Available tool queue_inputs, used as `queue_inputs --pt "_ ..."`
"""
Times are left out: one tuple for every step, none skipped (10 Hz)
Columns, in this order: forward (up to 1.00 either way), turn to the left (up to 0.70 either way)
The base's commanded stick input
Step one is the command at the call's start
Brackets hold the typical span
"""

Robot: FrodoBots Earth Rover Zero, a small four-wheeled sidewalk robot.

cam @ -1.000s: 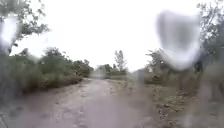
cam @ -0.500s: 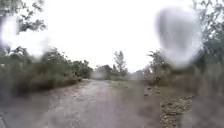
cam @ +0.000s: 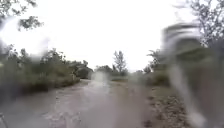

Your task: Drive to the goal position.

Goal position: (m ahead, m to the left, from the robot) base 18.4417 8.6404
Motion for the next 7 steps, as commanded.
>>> queue_inputs --pt "0.7 0.0" --pt "0.7 0.0" --pt "0.7 0.0" --pt "0.7 0.0" --pt "0.7 0.0" --pt "0.7 0.0" --pt "0.7 0.0"
